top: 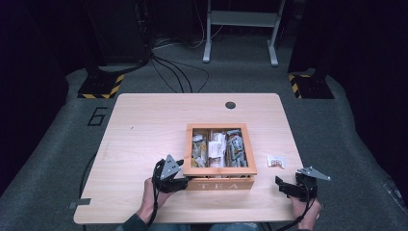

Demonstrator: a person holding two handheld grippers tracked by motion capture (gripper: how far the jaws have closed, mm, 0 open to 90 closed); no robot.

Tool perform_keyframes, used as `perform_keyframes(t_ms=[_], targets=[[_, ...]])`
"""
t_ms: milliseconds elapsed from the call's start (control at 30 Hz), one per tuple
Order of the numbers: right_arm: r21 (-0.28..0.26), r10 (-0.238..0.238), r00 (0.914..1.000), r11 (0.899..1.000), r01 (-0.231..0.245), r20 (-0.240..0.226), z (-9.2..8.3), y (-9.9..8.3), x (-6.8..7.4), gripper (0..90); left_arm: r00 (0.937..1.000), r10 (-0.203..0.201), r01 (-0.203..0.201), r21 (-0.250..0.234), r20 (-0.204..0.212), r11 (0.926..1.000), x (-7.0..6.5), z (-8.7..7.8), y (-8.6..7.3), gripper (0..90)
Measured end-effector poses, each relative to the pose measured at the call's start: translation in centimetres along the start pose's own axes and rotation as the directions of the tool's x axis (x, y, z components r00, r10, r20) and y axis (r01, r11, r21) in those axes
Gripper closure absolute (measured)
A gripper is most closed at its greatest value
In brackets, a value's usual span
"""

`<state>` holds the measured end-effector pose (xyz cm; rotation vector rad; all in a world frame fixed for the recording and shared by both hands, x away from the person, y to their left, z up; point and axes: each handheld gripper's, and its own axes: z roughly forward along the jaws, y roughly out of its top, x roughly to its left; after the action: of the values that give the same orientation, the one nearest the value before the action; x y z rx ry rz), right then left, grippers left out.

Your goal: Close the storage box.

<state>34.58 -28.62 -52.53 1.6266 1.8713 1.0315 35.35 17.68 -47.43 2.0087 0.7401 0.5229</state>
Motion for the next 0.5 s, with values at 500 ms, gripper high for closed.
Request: perform_keyframes(t_ms=[500], targets=[[0.027,-0.024,0.9996,0.999,0.024,0.017,0.3,0.1,0.4,8.8,0.9997,-0.023,0.023,0.022,-0.009,0.9995,0.6,-2.6,-2.0,14.7]])
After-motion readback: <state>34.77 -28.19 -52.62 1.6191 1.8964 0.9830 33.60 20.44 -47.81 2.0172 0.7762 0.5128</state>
